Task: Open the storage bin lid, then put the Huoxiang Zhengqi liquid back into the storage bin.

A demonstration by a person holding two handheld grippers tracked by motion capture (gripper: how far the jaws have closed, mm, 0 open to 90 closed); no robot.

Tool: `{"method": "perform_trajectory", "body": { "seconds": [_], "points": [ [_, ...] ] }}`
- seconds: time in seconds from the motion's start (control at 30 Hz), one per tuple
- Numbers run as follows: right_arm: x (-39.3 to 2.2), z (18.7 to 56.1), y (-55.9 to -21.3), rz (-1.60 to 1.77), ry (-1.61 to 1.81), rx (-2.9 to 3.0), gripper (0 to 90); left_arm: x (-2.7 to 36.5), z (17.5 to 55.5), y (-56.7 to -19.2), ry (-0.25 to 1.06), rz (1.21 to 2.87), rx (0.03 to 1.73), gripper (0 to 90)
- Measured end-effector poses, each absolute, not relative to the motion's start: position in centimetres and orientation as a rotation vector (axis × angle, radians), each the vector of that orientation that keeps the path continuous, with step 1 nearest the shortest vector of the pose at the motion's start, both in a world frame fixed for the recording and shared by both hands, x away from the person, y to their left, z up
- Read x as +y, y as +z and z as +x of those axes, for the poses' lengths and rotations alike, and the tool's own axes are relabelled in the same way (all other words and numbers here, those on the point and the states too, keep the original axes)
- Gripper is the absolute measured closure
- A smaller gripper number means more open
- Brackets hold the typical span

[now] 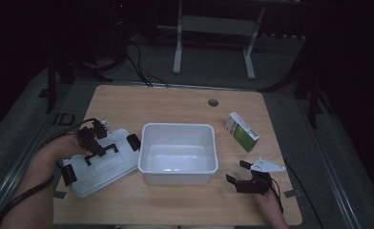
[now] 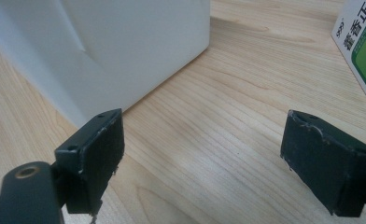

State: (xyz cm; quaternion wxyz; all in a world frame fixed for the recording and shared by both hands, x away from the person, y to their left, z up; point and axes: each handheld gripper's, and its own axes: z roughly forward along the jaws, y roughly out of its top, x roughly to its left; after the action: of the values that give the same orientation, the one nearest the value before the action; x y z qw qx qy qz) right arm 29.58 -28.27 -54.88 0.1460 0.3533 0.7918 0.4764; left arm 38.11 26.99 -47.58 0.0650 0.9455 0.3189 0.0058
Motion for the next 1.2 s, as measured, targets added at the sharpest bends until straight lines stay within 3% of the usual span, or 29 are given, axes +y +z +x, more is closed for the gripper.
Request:
{"method": "perform_trajectory", "body": {
  "seconds": [0.33, 0.57, 0.8, 1.03, 1.07, 1.2],
  "points": [
    [-28.3, 29.5, -54.8, 1.014, 1.37, 2.279, 13.3, 27.0, 38.4, -47.5, 0.004, 2.871, 0.962, 83.0],
    [-28.9, 29.6, -54.7, 1.049, 1.388, 2.268, 13.5, 27.3, 38.7, -47.3, 0.037, 2.793, 1.046, 52.5],
    [-29.2, 29.2, -53.3, 1.055, 1.425, 2.286, 12.5, 27.6, 38.3, -47.2, 0.029, 2.759, 1.033, 33.8],
    [-30.1, 28.8, -52.2, 1.085, 1.404, 2.283, 12.4, 27.6, 38.2, -46.9, 0.068, 2.751, 1.025, 33.4],
    [-30.3, 28.7, -52.0, 1.082, 1.384, 2.282, 17.9, 27.5, 38.2, -46.9, 0.074, 2.754, 1.022, 33.4],
    [-31.3, 28.5, -51.1, 1.055, 1.358, 2.313, 25.2, 27.5, 38.1, -46.9, 0.071, 2.755, 1.025, 33.4]
  ]
}}
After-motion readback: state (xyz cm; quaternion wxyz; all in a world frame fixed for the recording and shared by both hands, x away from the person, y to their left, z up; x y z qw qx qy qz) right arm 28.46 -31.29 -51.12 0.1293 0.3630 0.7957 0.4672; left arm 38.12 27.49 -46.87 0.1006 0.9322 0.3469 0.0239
